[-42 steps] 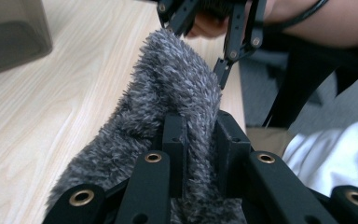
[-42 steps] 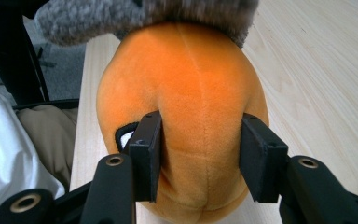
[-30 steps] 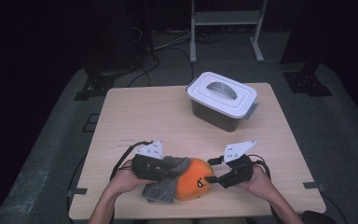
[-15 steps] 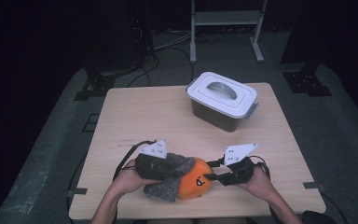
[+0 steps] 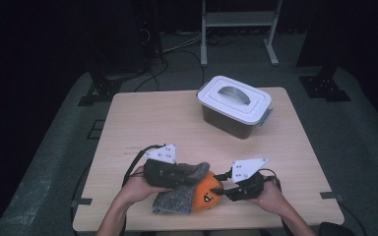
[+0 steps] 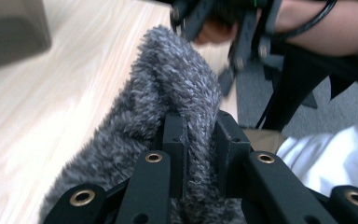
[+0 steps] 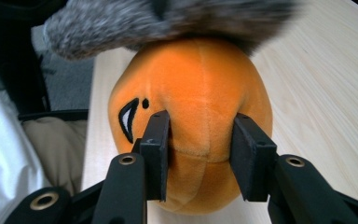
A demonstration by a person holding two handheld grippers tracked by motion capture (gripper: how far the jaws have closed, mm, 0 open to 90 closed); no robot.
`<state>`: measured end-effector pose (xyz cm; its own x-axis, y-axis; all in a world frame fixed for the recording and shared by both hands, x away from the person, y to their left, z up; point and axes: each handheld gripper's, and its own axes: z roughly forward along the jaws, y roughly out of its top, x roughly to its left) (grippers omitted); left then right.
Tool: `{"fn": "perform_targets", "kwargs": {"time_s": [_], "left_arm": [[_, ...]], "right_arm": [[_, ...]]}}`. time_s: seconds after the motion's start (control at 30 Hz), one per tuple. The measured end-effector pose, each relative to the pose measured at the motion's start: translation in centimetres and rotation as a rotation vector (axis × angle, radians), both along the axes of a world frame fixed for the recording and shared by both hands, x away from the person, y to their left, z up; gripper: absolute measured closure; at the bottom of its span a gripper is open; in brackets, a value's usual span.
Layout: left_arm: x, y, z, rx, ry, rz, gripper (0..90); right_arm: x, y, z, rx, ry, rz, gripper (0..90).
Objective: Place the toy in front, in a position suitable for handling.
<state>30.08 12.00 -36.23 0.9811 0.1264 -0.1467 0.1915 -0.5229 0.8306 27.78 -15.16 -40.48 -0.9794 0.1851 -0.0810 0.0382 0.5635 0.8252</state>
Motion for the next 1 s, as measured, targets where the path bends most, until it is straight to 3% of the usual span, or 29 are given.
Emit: {"fn": "perform_targets", "kwargs": {"time_s": [0.03, 0.17, 0.33, 0.43, 0.47, 0.53, 0.57, 0.6, 0.67, 0.73, 0.83, 1.0], "left_arm": [[-0.1, -0.3, -0.1, -0.006, 0.009, -0.001, 76.9], [0.1, -0.6, -0.9, 0.039, 0.013, 0.008, 76.9], [0.3, 0.3, -0.8, 0.098, -0.012, 0.048, 76.8], [0.6, 0.8, -1.3, 0.082, 0.017, 0.045, 76.9], [0.6, 0.6, -1.5, 0.083, 0.023, 0.039, 77.1], [0.5, 0.3, -1.6, 0.078, 0.031, 0.020, 77.1], [0.4, 0.1, -1.6, 0.069, 0.044, 0.002, 77.1], [0.3, -0.2, -1.6, 0.071, 0.048, -0.016, 77.1], [0.1, -0.7, -1.5, 0.081, 0.032, -0.021, 77.0], [0.0, -0.7, -1.1, 0.075, 0.006, -0.012, 77.0], [0.0, -0.7, -0.3, 0.029, -0.038, 0.022, 77.0], [-0.1, -1.3, -0.7, 0.073, -0.041, 0.028, 77.0]], "right_arm": [[-0.1, 0.2, 0.0, -0.003, -0.005, 0.009, 59.7], [-0.1, 0.3, -0.3, -0.032, -0.007, 0.014, 62.2], [0.6, -0.5, -0.5, -0.030, 0.019, -0.011, 64.1], [1.1, -0.8, -0.6, -0.025, 0.044, -0.030, 62.4], [1.2, -0.8, -0.6, -0.017, 0.063, -0.040, 56.2], [1.5, -0.6, -0.4, 0.006, 0.148, -0.043, 38.7], [1.8, -0.5, -0.4, 0.014, 0.190, -0.042, 33.3], [2.0, -0.3, -0.4, 0.015, 0.223, -0.042, 33.3], [1.7, 0.1, -0.7, -0.008, 0.202, -0.056, 38.4], [1.2, 0.2, -0.7, -0.011, 0.152, -0.060, 44.7], [0.5, 0.4, -0.6, 0.003, 0.100, -0.048, 48.3], [-0.1, 1.0, -0.4, -0.028, 0.020, -0.019, 55.4]]}}
